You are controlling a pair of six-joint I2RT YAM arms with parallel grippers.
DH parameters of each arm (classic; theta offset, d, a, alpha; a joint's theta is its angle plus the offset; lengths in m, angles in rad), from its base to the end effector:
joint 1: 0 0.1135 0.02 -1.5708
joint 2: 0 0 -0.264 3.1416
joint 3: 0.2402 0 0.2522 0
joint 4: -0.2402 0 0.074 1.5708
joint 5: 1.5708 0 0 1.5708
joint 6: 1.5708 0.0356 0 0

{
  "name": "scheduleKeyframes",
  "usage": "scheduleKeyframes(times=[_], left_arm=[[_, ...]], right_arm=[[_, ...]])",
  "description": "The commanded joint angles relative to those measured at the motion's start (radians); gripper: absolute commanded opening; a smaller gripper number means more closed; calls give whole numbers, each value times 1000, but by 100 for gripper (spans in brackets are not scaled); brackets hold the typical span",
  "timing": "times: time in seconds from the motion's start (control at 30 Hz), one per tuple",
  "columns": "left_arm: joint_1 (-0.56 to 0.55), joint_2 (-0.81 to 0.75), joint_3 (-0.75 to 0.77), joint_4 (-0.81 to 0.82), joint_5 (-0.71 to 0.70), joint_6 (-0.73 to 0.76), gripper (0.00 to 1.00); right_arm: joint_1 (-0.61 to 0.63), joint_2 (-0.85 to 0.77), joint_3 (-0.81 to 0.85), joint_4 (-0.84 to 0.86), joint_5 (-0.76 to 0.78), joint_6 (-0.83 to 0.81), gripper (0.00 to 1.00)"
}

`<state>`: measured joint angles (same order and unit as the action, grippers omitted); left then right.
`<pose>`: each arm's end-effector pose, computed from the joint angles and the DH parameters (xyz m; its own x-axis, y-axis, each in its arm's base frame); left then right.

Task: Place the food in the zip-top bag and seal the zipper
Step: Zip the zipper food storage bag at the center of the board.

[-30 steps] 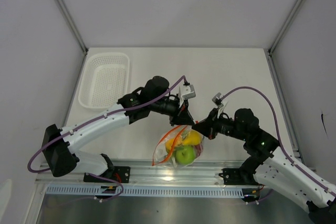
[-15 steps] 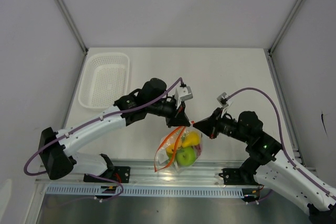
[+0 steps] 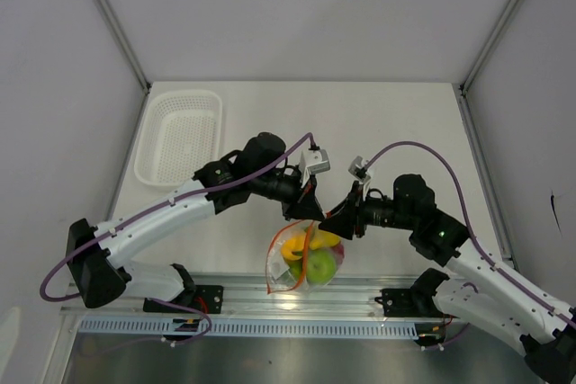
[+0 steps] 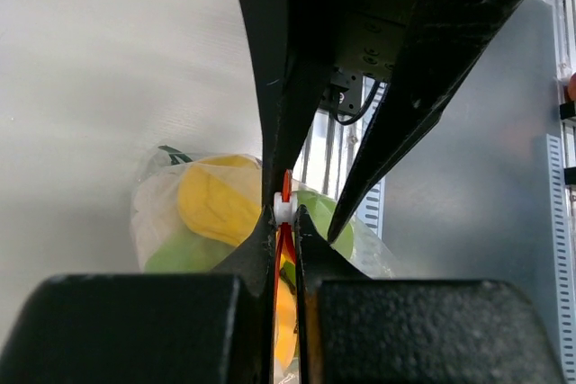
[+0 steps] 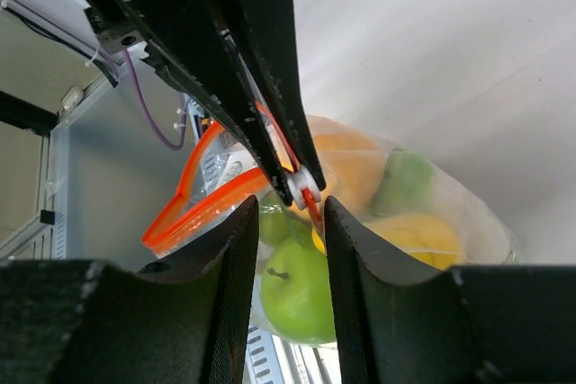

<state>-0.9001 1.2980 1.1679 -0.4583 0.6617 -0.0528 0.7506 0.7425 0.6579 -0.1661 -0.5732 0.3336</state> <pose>0.1597 -0.2364 0.3388 -0.3939 0.4295 -0.8127 0.9162 0.1128 -0.3845 0.1150 0.1337 0.3053 -0.4849 -0.0760 -0.8713 -0.8451 0.2974 0.4443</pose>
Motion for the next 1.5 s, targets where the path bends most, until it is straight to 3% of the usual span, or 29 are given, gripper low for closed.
scheduleKeyframes(times=[0.0, 0.17, 0.3, 0.67, 0.83, 0.93, 1.0, 1.2, 1.47], left_arm=[[1, -2, 32, 15, 42, -9, 0], [3, -3, 29, 21, 65, -13, 1], [9, -2, 19, 38, 88, -22, 1], [29, 3, -8, 67, 128, -41, 1], [33, 12, -14, 75, 142, -45, 1], [33, 15, -20, 81, 144, -45, 0], [35, 17, -25, 79, 145, -45, 0], [43, 9, -31, 54, 107, -41, 1], [43, 15, 1, -43, -51, -33, 1]], right_arm=[[-2, 24, 32, 11, -36, -41, 38], [-7, 21, -3, 54, 22, -47, 41], [-23, 11, -18, 60, 52, -62, 49], [-66, 28, -89, 217, -109, -15, 43], [-71, 47, -112, 304, -146, 25, 35], [-73, 76, -113, 336, -171, 36, 18], [-74, 84, -112, 343, -165, 41, 0], [-89, 48, -118, 341, -122, 70, 0], [-117, -77, -145, 320, 117, 199, 0]])
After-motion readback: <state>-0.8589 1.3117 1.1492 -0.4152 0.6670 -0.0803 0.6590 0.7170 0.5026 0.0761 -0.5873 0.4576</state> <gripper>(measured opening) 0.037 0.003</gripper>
